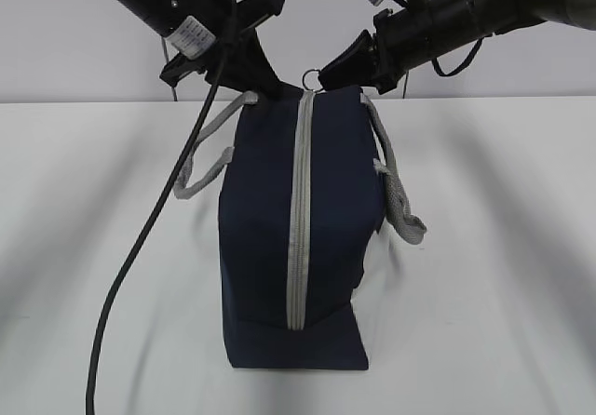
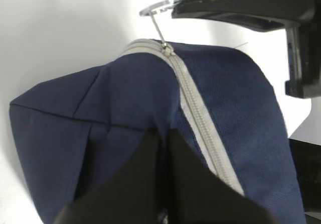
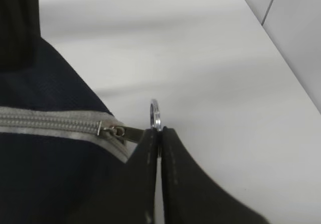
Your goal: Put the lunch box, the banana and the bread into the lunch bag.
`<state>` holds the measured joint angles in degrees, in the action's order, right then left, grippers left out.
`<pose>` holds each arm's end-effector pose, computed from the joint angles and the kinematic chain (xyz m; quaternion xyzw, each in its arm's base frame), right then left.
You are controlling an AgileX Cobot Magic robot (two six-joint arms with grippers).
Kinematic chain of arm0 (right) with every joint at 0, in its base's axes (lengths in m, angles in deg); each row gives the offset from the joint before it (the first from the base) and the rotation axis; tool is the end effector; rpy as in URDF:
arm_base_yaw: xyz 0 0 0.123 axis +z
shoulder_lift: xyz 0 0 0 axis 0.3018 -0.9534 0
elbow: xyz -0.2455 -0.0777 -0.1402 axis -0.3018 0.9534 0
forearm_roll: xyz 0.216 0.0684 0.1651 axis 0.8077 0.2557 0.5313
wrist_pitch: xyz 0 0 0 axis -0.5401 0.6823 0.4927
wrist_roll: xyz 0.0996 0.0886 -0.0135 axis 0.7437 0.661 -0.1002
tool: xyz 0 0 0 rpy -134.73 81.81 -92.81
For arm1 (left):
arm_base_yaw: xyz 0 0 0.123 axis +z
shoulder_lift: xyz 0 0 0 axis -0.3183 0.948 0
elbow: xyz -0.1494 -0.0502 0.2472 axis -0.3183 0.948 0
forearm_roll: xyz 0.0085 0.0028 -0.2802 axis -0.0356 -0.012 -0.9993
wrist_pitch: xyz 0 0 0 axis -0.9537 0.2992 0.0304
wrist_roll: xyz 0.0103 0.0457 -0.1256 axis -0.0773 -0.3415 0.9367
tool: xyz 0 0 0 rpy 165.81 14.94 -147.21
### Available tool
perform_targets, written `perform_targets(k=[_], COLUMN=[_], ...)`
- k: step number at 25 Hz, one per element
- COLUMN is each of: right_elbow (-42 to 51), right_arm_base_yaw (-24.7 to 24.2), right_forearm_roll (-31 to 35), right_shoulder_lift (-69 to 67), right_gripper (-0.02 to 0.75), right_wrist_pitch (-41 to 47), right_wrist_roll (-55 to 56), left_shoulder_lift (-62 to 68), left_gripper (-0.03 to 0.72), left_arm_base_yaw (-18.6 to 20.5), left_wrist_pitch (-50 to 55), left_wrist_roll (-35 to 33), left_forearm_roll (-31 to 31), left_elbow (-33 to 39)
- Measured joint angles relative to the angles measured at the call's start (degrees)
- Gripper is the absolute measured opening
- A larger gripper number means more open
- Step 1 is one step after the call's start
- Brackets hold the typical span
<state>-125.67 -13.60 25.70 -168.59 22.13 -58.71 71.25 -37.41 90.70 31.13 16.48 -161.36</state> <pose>0.5359 0.1451 0.2099 -0.5475 0.6740 0.2753 0.4126 0.4560 -0.2364 0.2603 0.1420 0.9252 -0.3305 0.1209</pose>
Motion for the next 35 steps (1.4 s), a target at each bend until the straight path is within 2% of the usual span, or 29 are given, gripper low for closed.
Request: perform_targets(k=[16,24,35], right_elbow=[-0.08,-0.22,-0.54], right_arm_base_yaw=[0.0,0.0,0.0], right_forearm_roll=[-2.54,-7.82,-10.05], right_shoulder_lift=[-3.29,-3.29,-3.29], right_gripper=[0.0,0.0,0.0], right_wrist_pitch=[0.33,1.31,2.0], right_wrist_roll=[1.21,4.57,7.56], left_shoulder_lift=[0.31,0.86,0.92], left_gripper=[0.008,0.008,0.008], left_arm_base_yaw=[0.0,0.0,0.0], left_wrist_pitch=[-0.17,-0.47,-0.89], left_wrist_roll=[-0.61,-4.4,-7.54], left_forearm_roll=[-0.36,-3.45,-5.62], left_elbow=[0.0,0.0,0.0])
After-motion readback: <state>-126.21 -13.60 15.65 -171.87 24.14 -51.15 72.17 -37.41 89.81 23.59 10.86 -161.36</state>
